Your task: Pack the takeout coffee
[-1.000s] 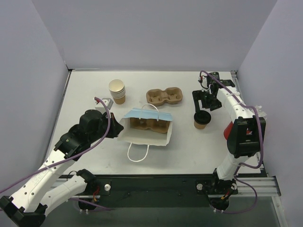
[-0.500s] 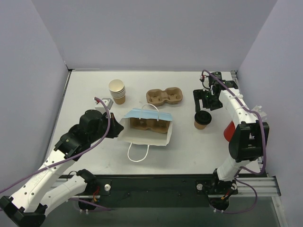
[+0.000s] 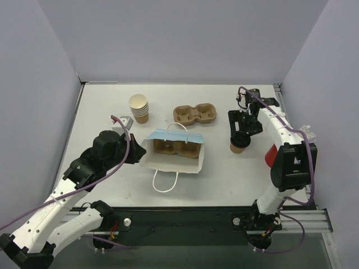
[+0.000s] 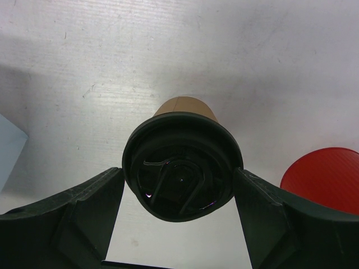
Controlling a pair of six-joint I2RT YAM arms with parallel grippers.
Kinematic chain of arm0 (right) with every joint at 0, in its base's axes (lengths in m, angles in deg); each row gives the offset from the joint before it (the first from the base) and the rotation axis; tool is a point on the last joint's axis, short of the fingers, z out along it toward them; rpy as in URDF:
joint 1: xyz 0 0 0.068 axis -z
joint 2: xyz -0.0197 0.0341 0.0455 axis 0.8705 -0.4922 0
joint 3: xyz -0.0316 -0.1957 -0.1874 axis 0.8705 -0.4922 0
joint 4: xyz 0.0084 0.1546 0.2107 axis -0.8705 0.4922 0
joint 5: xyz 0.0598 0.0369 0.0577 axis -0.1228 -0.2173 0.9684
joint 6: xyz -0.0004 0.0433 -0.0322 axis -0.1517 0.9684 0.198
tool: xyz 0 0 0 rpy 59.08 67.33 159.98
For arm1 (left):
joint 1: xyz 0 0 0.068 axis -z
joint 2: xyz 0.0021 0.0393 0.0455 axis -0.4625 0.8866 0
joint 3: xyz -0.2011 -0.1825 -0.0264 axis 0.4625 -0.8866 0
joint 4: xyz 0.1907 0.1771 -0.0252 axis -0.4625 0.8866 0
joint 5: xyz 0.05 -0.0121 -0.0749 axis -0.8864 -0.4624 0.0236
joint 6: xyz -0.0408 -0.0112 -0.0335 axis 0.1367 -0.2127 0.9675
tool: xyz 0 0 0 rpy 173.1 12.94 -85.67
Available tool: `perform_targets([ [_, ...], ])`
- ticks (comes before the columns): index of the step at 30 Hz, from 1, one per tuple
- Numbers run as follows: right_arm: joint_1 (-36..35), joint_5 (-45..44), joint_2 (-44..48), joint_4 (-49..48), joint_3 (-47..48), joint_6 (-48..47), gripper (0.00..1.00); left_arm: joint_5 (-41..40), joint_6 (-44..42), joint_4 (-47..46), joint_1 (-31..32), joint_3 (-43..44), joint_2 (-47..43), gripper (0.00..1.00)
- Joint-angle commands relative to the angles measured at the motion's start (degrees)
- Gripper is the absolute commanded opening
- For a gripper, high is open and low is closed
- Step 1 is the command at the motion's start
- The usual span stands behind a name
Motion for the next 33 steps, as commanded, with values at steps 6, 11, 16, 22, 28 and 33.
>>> perform_targets([
  [6, -0.9, -2.6, -1.4, 2.6, -1.4, 1.2, 0.76, 0.0, 0.3, -0.4, 0.4, 1.5, -1.5, 0.0],
  [11, -2.1, -6.2, -1.9, 2.5, -2.4, 1.2, 0.71, -0.1, 0.3, -0.1, 0.4, 1.8, -1.5, 0.0],
  [16, -2.6, -6.9, -1.5, 2.5, -2.8, 1.2, 0.58, -0.2, 0.2, 0.2, 0.4, 2.1, -1.7, 0.0],
  [22, -4.3, -6.6, 1.7, 3.3, -0.9, 1.4, 0.5, -1.3, 0.8, 1.1, 0.4, 3.2, -1.9, 0.0],
  [28, -10.7, -7.6, 6.6, 7.4, 6.6, 1.4, 0.44, -2.1, 1.5, 1.2, 0.4, 3.0, -2.0, 0.0],
  [33, -15.9, -9.8, 10.1, 12.4, 15.5, 1.4, 0.43, -2.0, 1.5, 1.0, 0.4, 4.0, -1.6, 0.0],
])
